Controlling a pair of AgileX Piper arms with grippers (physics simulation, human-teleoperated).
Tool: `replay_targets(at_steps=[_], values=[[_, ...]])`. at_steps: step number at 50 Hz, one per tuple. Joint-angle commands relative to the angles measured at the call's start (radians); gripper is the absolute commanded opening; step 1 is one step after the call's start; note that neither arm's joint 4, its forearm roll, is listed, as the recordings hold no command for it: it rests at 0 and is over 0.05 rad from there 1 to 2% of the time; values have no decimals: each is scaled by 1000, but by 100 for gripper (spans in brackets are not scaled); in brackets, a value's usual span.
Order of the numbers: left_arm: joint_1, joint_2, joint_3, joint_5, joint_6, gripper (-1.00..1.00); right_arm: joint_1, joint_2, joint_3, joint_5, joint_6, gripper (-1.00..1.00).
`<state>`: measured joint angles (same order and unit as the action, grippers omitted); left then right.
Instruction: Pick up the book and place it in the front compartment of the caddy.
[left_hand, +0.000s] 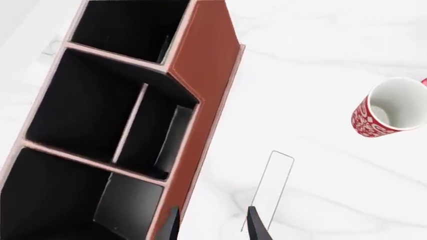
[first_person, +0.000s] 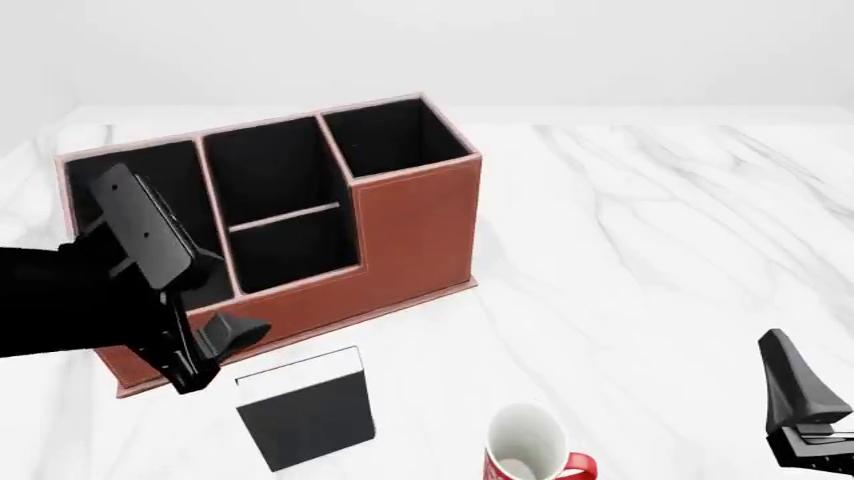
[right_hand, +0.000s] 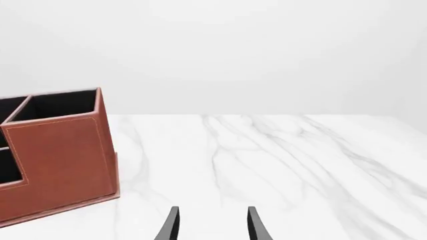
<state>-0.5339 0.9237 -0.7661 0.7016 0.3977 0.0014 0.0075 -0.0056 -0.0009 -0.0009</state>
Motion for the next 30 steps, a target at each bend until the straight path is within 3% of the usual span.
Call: replay_targets(at_steps=[1, 8, 11, 14, 20, 21, 22, 25, 30], values=[[-14, 82, -107, 145, 22, 100, 0, 0, 1, -1, 0, 100], [-56, 114, -192, 221, 23, 100, 0, 0, 1, -1, 0, 100], [-32, 147, -202, 240, 72, 100, 0, 0, 1, -1, 0, 100], [-84, 165, -224, 273, 33, 100, 0, 0, 1, -1, 0, 100], [-72, 221, -252, 311, 60, 100, 0, 0, 1, -1, 0, 100], [-116, 218, -248, 322, 28, 100, 0, 0, 1, -1, 0, 100], [-94, 232, -247, 321, 46, 100, 0, 0, 1, -1, 0, 100], [-168, 266, -241, 344, 15, 100, 0, 0, 1, -1, 0, 100], [-174, 272, -224, 334, 17, 100, 0, 0, 1, -1, 0, 100]])
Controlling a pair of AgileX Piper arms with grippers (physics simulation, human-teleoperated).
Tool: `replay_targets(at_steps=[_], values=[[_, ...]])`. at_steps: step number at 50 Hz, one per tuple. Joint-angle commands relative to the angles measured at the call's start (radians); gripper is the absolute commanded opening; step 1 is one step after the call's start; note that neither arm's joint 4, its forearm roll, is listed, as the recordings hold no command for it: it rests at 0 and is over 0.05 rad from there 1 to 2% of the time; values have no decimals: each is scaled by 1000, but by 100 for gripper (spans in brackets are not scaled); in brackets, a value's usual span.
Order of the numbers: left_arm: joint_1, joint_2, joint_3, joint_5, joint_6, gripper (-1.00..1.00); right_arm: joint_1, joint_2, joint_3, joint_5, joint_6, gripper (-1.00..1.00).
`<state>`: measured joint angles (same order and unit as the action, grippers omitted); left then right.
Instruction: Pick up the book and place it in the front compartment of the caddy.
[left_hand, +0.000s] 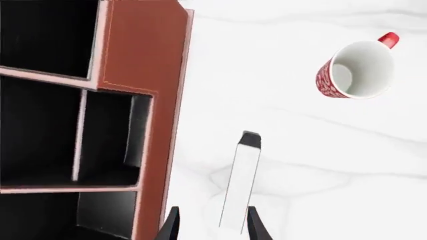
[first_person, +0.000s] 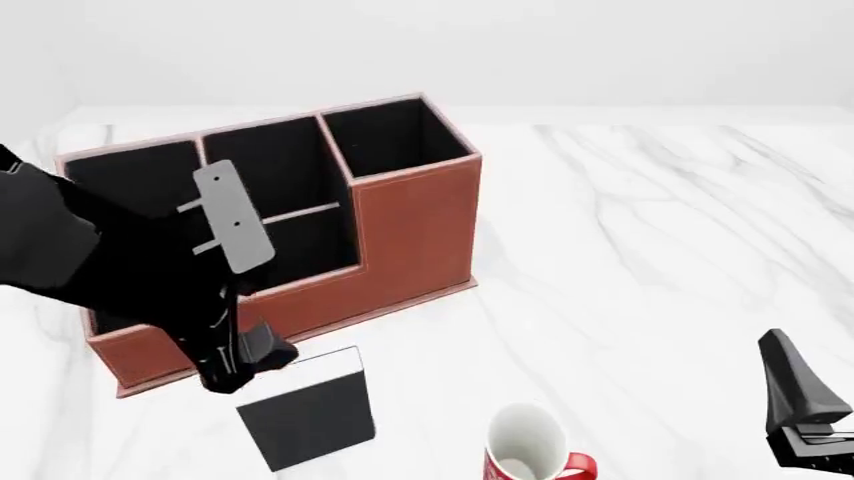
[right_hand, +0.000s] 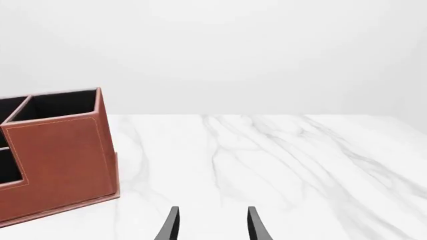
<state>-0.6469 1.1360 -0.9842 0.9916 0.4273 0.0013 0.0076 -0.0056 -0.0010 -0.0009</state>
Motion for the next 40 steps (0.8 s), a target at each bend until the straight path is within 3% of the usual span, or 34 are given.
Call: replay_targets(at_steps=[1, 40], values=[[-67, 61, 4, 44, -15, 100, 0, 0, 1, -1, 0, 100], [-81, 99, 62, -24, -28, 100, 0, 0, 1, -1, 0, 100]])
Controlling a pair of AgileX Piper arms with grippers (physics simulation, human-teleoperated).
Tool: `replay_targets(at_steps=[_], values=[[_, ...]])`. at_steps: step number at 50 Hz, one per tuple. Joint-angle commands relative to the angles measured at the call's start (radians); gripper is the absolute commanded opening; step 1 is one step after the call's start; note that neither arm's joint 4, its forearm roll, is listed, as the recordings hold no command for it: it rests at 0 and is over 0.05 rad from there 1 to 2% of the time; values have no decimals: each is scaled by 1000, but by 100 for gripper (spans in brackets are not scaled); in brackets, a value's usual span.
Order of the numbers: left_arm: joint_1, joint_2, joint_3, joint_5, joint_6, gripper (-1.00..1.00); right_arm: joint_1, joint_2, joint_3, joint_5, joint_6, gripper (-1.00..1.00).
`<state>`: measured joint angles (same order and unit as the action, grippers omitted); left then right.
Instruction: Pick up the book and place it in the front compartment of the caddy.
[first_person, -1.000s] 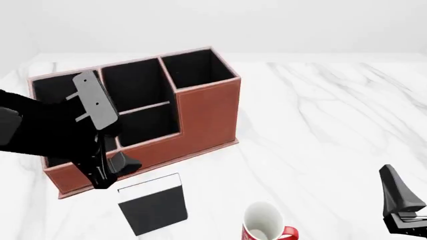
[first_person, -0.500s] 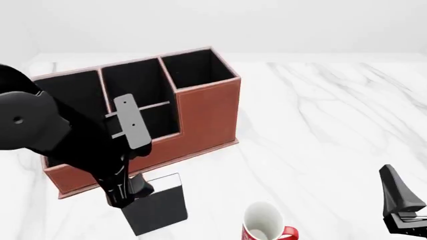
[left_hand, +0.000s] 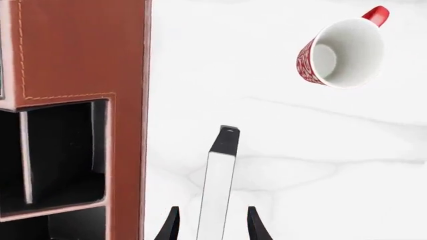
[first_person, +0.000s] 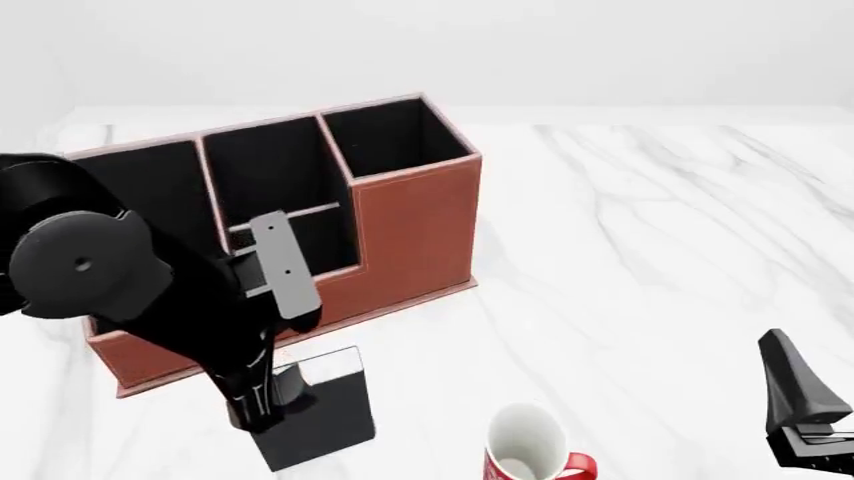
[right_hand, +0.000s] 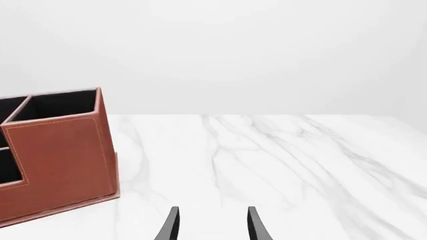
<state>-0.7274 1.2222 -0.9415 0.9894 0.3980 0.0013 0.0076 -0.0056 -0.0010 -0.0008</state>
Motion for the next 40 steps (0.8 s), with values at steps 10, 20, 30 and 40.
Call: replay_targets(at_steps=[10, 20, 30, 40], values=[[-2, 44, 51, -66, 1, 100, 0, 0, 1, 0, 0, 100], [-31, 54, 72, -101, -26, 100, 0, 0, 1, 0, 0, 100], [-13, 85, 102, -145, -11, 100, 0, 0, 1, 0, 0, 100], [-24, 93, 125, -171, -27, 100, 0, 0, 1, 0, 0, 100]])
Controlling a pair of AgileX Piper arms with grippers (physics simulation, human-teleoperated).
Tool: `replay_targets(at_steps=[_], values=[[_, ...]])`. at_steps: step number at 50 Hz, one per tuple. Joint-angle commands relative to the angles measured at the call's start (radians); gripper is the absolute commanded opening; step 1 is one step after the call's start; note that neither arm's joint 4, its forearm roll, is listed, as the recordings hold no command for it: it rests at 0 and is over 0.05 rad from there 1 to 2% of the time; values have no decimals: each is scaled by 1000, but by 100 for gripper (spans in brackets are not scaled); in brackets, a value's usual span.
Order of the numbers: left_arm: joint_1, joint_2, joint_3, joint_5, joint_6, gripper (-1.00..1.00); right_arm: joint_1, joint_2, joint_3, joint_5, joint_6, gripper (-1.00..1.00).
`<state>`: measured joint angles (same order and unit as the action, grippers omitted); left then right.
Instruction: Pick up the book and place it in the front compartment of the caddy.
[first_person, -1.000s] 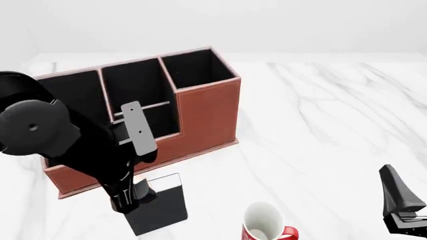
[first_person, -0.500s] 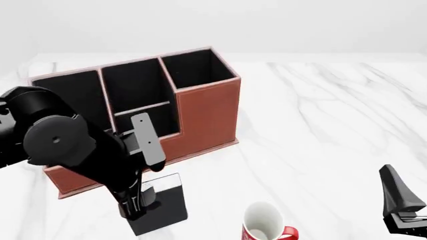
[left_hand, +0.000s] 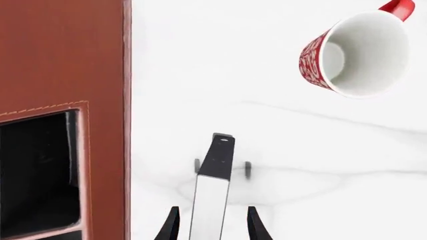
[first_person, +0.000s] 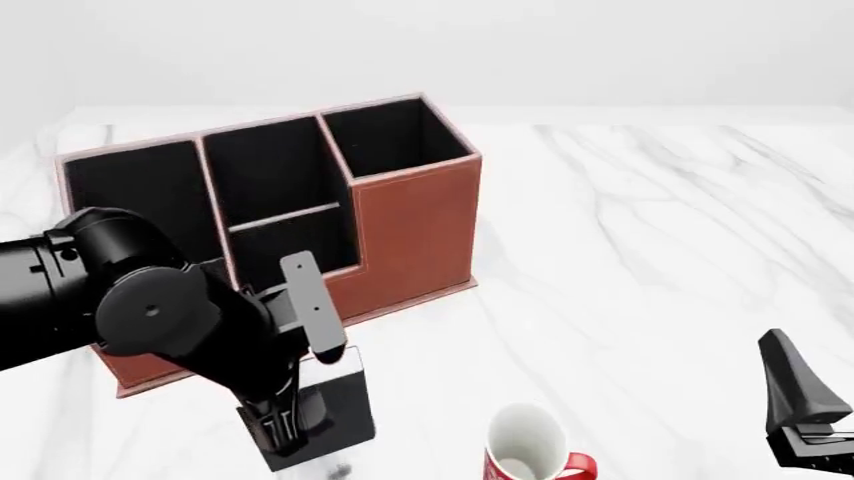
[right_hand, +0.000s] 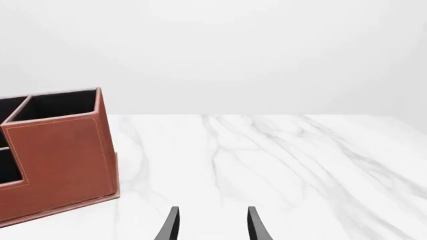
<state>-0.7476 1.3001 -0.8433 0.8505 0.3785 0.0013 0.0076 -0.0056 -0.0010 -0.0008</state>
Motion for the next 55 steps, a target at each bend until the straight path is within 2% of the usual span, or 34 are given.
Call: replay_targets(at_steps=[1, 10, 13, 14, 17, 21, 22, 23, 26, 28, 29, 33, 34, 35, 37, 43, 44, 45, 46, 48, 49, 52, 55], values=[[0, 19, 29, -35, -3, 100, 0, 0, 1, 0, 0, 100], [-12, 27, 47, -52, -22, 100, 0, 0, 1, 0, 0, 100], [8, 32, 40, -54, -5, 100, 0, 0, 1, -1, 0, 100], [14, 29, 37, -52, 3, -100, 0, 0, 1, -1, 0, 100], [5, 23, 37, -48, -1, -100, 0, -1, 1, -1, 0, 100], [42, 26, 27, -34, 50, -100, 0, 0, 1, -1, 0, 100], [30, 19, 22, -25, 38, -100, 0, 0, 1, 0, 0, 100], [59, 20, 12, -18, 74, -100, 0, 0, 1, -1, 0, 100], [63, 12, -2, 2, 86, -100, 0, 0, 1, 0, 0, 100], [93, 7, -22, 23, 131, -100, 0, 0, 1, -1, 0, 100], [71, -9, -38, 44, 121, -100, 0, 0, 1, 0, 0, 100], [122, -14, -77, 90, 200, -100, 0, 0, 1, 0, 0, 100], [155, -18, -83, 100, 249, -100, 0, 0, 1, 0, 0, 100], [127, -23, -100, 119, 222, -100, 0, 0, 1, -1, 0, 100], [138, -25, -111, 130, 238, -100, 0, 0, 1, 0, 0, 100], [155, -31, -188, 214, 289, -100, 0, 0, 1, -1, 0, 100], [142, -32, -207, 231, 281, -100, 0, 0, 1, 0, 0, 100], [163, -32, -217, 240, 304, -100, 0, 0, 1, -1, 0, 100], [146, -30, -247, 263, 289, -100, 0, 0, 1, -1, 0, 100], [156, -28, -262, 276, 300, -100, 0, 0, 1, -1, 0, 100], [194, -28, -287, 302, 348, -100, 0, 0, 1, -1, 0, 100], [186, -24, -329, 329, 343, -100, 0, 0, 1, -1, 0, 100], [215, -20, -378, 366, 379, -100, 0, 0, 1, 0, 0, 100]])
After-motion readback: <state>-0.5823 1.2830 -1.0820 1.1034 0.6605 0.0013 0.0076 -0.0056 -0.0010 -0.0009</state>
